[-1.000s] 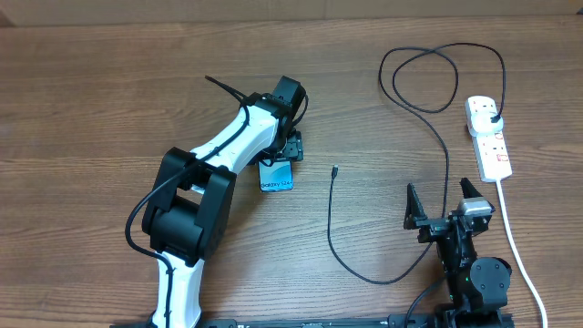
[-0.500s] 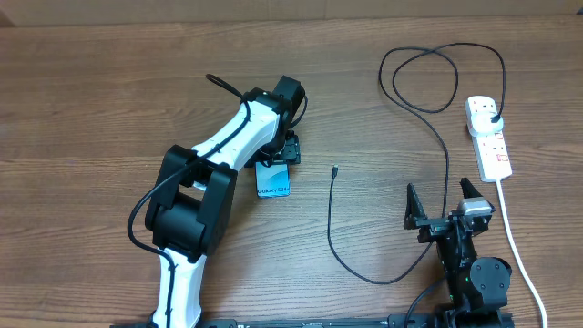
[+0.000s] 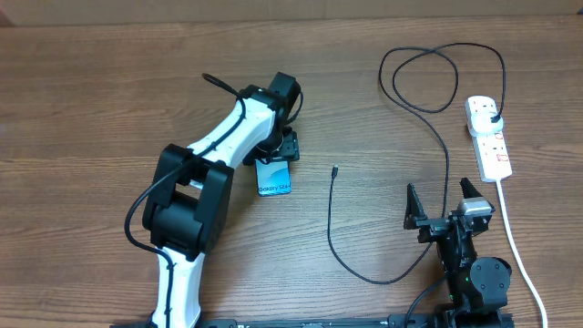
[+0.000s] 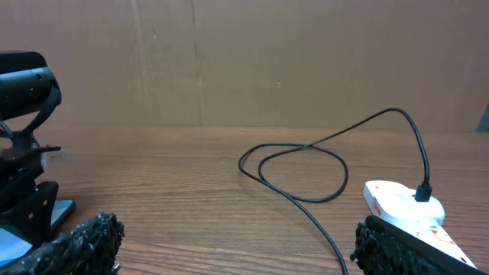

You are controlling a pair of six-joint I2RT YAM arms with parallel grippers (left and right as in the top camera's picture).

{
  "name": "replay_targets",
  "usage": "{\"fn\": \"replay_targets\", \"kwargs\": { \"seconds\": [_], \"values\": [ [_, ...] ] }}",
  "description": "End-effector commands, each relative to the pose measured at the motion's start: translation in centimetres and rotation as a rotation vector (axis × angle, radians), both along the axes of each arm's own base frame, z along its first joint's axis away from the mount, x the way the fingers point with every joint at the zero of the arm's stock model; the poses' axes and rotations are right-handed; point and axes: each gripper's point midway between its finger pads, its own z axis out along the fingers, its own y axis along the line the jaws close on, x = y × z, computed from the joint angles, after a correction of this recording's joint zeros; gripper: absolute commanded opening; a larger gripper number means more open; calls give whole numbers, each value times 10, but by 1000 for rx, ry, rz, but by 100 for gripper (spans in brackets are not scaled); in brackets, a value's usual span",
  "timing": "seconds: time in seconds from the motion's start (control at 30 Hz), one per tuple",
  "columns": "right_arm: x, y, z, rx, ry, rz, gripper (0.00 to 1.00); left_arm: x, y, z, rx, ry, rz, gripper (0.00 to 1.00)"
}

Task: Plug charger to phone and switch on socket
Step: 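Close the left gripper on the phone's top edge, then tilt the phone up with the left gripper, pivoting on its bottom edge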

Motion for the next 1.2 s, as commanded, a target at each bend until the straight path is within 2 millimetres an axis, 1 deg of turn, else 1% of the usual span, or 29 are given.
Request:
{"fn": "replay_targets", "kwargs": {
  "seconds": [0.0, 0.17, 0.27, 0.33, 0.37, 0.43, 0.53, 0.63, 0.7, 0.73, 0.83, 0.9, 1.03, 1.07, 1.17],
  "values": [
    [0, -3, -2, -2, -2, -13, 100, 4, -14, 8, -164, 49, 24, 75],
    [0, -3, -2, -1, -2, -13, 100, 0, -20, 17, -338, 130, 75, 75],
    [0, -3, -2, -1, -2, -13, 100, -3, -21, 24, -430, 178, 111, 73],
    [0, -3, -2, -1, -2, -13, 100, -3, -19, 26, -460, 194, 125, 72],
    [0, -3, -2, -1, -2, -13, 100, -1, -16, 26, -463, 191, 134, 71],
    [0, -3, -2, -1, -2, -13, 100, 1, -10, 24, -433, 179, 134, 71],
    [0, -3, -2, -2, -2, -13, 100, 4, 4, 15, -316, 139, 128, 71],
    [0, -3, -2, -2, -2, -13, 100, 8, 19, 7, -131, 71, 94, 72],
    [0, -3, -2, -1, -2, -13, 100, 11, 25, 5, -10, 20, 59, 72],
    [0, -3, -2, -1, -2, -13, 100, 12, 25, 5, 50, -9, 34, 72],
    [0, -3, -2, -1, -2, -13, 100, 16, 22, 7, 143, -69, -7, 73],
    [0, -3, -2, -1, -2, -13, 100, 22, 20, 9, 191, -120, -26, 75],
    [0, -3, -2, -1, -2, -13, 100, 31, 14, 10, 171, -158, -31, 85],
    [0, -3, -2, -1, -2, -13, 100, 32, 11, 10, 158, -161, -57, 88],
    [0, -3, -2, -1, -2, -13, 100, 29, 5, 9, 131, -146, -88, 96]
  ]
}}
